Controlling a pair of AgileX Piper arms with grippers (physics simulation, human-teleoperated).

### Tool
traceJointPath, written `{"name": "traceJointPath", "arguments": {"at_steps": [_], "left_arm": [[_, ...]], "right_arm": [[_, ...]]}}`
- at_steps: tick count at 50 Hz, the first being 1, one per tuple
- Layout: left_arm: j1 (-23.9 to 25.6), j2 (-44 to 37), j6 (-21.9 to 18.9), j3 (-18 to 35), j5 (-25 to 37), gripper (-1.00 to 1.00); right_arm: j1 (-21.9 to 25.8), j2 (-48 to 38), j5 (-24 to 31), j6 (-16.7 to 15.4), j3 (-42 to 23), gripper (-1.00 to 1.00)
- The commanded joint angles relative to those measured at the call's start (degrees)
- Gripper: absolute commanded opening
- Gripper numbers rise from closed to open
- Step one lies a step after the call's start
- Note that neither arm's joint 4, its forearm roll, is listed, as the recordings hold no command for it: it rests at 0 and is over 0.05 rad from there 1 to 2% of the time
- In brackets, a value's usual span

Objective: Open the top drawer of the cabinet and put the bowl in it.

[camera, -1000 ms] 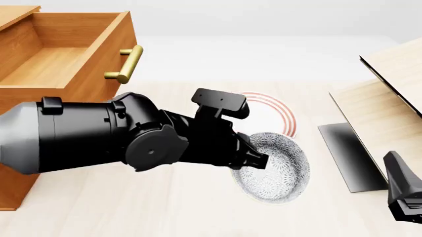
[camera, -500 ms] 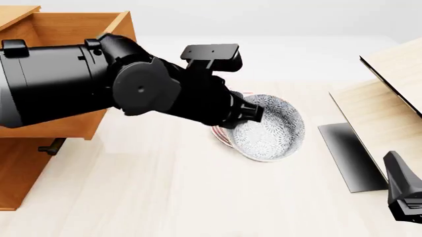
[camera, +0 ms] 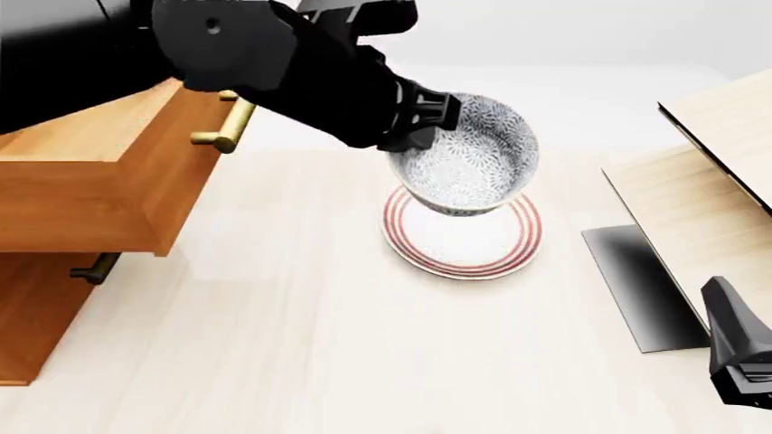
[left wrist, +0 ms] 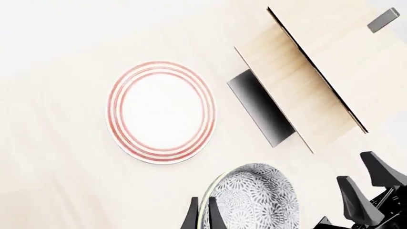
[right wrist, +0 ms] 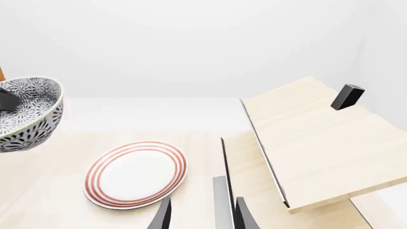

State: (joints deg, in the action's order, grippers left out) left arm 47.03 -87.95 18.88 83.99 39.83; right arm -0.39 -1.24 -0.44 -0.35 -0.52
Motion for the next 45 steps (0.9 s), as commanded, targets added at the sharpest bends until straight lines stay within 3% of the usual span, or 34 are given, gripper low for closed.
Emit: {"name": "traceJointPath", "arguments": {"at_steps": [1,17,36,45], "left_arm": [[-3.5,-0.8,-2.7,7.3,5.2,-1.0],[-6.9,-3.5,-5.9,18.5,13.4,-1.0],[-10.8,-6.9,-6.9,30.0,19.8,-1.0],[-13.0,-6.7,-6.5,31.6,20.8,-1.0]], "right_arm": [[0.1,0.1,0.0,0.1,0.0,1.0],[0.1,0.1,0.0,0.1,0.0,1.0],[0.1,0.1,0.0,0.1,0.0,1.0],[0.1,0.1,0.0,0.1,0.0,1.0]]}}
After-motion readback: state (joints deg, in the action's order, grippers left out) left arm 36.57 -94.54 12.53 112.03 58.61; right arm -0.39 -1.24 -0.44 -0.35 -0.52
